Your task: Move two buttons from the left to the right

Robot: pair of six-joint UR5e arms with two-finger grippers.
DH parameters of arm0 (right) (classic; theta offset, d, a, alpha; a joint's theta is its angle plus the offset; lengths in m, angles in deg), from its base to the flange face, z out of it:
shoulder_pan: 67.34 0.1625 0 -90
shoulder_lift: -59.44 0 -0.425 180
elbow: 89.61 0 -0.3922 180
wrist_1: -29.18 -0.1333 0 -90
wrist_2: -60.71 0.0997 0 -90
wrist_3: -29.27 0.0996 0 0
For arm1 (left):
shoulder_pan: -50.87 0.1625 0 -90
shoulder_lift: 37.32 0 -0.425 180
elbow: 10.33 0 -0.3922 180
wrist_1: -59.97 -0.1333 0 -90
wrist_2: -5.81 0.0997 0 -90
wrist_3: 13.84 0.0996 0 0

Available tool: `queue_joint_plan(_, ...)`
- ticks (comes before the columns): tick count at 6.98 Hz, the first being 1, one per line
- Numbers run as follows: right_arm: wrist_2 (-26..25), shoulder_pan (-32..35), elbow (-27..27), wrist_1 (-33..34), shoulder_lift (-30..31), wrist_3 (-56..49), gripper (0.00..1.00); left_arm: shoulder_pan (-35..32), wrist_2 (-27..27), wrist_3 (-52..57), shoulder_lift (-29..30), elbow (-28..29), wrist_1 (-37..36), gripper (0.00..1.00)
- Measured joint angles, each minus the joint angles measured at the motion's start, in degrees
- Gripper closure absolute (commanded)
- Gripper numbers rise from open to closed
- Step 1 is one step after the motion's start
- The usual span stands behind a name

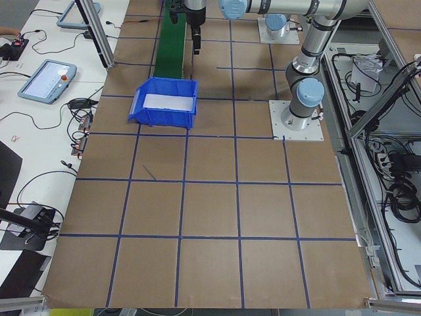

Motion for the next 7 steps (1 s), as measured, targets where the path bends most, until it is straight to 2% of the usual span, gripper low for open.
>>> queue_joint_plan(3,-1.7,8.2,2.7,-8.8,7.0,12.9,0.00,0.0,0.0,0.0,0.0,0.0,0.0,0.00)
queue_joint_plan(5,-1.8,13.1,3.3,-10.6,7.9,19.7,0.00,0.0,0.0,0.0,0.0,0.0,0.0,0.00)
queue_joint_plan(7,-2.1,14.4,3.5,-10.8,8.1,21.1,0.00,0.0,-0.1,0.0,0.0,0.0,0.0,0.00)
